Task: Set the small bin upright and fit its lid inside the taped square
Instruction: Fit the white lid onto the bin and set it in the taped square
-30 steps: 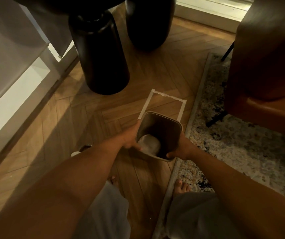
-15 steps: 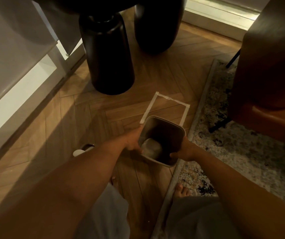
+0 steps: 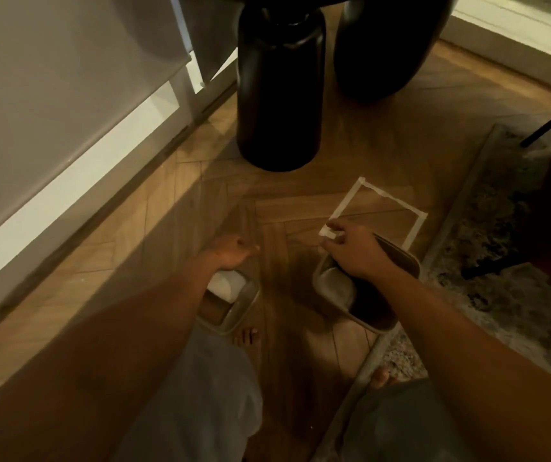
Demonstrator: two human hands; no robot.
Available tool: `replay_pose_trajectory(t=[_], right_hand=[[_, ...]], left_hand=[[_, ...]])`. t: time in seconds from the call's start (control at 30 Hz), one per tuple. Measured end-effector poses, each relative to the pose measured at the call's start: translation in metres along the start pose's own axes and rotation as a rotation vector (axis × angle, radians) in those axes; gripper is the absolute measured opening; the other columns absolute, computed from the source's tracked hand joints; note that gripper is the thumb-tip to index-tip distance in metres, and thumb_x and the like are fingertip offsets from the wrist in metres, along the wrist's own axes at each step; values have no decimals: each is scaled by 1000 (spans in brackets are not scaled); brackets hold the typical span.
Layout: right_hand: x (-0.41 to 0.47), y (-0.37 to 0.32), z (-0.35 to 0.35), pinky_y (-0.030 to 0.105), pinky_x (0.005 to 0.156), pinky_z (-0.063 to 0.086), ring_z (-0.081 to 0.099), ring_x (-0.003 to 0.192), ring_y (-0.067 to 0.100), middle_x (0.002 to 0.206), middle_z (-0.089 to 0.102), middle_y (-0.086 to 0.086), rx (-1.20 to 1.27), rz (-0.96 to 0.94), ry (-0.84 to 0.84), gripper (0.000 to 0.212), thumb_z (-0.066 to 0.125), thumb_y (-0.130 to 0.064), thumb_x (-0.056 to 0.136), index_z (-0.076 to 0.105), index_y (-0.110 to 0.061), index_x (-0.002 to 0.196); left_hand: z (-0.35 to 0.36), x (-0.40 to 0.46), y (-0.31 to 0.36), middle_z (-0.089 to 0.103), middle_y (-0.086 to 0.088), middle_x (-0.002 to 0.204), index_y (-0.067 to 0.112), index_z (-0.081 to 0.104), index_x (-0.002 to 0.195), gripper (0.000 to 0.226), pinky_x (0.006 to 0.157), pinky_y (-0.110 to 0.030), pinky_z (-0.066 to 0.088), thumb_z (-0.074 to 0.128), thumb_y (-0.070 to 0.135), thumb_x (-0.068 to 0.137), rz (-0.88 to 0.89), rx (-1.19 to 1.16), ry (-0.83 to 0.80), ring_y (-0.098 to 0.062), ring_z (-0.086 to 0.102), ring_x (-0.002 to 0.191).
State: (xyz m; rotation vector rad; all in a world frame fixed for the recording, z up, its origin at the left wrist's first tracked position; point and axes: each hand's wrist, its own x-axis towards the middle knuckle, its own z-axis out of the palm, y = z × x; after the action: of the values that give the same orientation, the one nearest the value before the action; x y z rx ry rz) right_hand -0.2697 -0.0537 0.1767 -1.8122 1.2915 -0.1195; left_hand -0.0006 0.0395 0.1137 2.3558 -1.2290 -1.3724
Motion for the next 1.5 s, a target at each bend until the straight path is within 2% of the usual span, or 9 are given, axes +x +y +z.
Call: replay_pose_trajectory(t=[0.27,0.47,0.6,0.7,0.87,1.03,1.13,1.3,1.5], right_hand=[[41,-41,103,36,96,50,61,115,22,130,64,7,-100,2,-227,46,62,-32,97,56,-13,138],[58,-40,181,24,82,42,61,113,23,129,65,12,-88,58,-402,43,64,-26,96,59,-6,133],[71,-34,223,27,83,43,58,120,27,139,57,13,-98,119,-479,55,63,-34,96,50,-10,143],[76,-30,250,31,84,47,56,121,30,143,53,14,-116,133,-512,57,63,-35,96,47,-11,145],[77,-29,279,39,104,42,47,130,32,147,46,16,-286,83,-484,50,55,-32,100,47,-7,143],[80,-48,268,36,86,53,56,119,31,137,55,13,-142,130,-515,45,55,-28,100,50,-12,142],[81,-67,242,35,81,52,59,114,28,133,59,11,-66,123,-494,46,56,-29,100,50,-13,143],[77,-91,191,43,94,54,64,103,23,122,64,6,70,110,-429,43,55,-30,101,53,-15,141],[58,-102,129,43,96,54,64,110,25,122,66,4,427,118,-307,29,54,-23,102,61,-22,130]], left_hand=[[-20,-10,-84,52,-16,143,7,53,140,53,105,-34,36,55,39,98,-83,-124,54,-32,48,129],[-19,-14,-132,54,-12,139,8,51,140,56,107,-40,38,50,45,99,-151,-119,-14,-28,52,124],[-19,-18,-155,63,-10,121,12,64,122,34,99,-36,46,50,34,101,-137,-210,-36,-24,59,111],[-23,-20,-166,65,2,97,17,66,102,14,74,-8,45,53,22,101,-151,-253,-21,-16,60,94],[-29,-24,-171,56,14,92,14,64,118,22,56,1,37,56,23,99,-128,-249,41,2,51,78],[-39,-24,-166,55,11,98,14,64,122,27,58,-2,36,55,27,100,-104,-166,43,-10,57,95],[-47,-29,-158,51,8,109,12,56,132,38,80,-13,33,54,32,99,-74,-102,62,-19,55,114],[-63,-40,-134,41,-12,151,10,35,150,63,96,-28,31,55,40,98,-104,-195,123,-27,42,135],[-83,-58,-107,29,-12,159,16,25,155,71,108,-37,28,50,48,98,-51,-328,156,-30,33,142]])
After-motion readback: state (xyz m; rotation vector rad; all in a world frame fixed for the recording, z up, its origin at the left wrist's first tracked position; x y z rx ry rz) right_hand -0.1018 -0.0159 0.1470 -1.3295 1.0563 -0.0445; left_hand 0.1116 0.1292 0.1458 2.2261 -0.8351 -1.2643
